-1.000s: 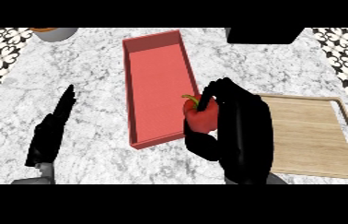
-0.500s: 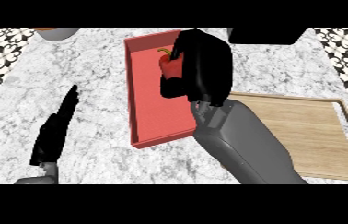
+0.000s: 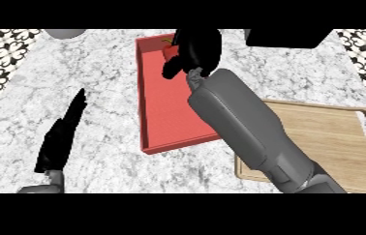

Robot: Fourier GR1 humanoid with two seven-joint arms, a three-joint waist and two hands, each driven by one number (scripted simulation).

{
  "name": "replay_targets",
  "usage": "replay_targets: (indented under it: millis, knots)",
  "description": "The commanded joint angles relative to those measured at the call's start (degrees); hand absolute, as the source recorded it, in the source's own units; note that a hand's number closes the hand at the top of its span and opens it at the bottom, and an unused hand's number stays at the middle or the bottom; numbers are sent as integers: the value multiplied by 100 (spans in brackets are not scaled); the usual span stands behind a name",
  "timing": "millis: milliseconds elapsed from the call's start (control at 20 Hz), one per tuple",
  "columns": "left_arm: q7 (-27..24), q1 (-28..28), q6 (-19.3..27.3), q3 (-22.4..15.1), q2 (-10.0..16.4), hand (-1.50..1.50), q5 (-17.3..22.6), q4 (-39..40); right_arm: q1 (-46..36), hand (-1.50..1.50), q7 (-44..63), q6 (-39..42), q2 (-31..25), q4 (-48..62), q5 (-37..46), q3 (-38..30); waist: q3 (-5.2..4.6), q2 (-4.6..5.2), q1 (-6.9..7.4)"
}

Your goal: Pick the bell pepper from the tray and place it in the cardboard box

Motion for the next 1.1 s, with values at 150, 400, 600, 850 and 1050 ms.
replay_targets:
  millis: [150, 400, 600, 850, 1050]
  knots:
    - [-24, -291, -67, 44, 57, 0, -10, 122, -341, -150, -430, -1043, 8, 1779, -901, -103, -1, 53, 106]
    - [-90, -198, -167, 60, 47, 0, 66, 205, -608, -150, -998, -1662, 8, 2490, -1477, 57, -1, 62, 168]
    - [91, 42, 72, -267, -224, 0, -211, -159, -612, -150, -1439, -2393, 8, 2519, -1775, -127, 6, 50, 167]
    - [209, -221, -29, -28, -85, 0, -50, 14, -349, -150, -1808, -3975, 8, 2216, -1869, -375, 9, 26, 39]
    - [256, -133, 7, 77, -6, 0, -67, -67, -178, -150, -2401, -4358, 7, 1589, -2356, -862, 14, -18, -115]
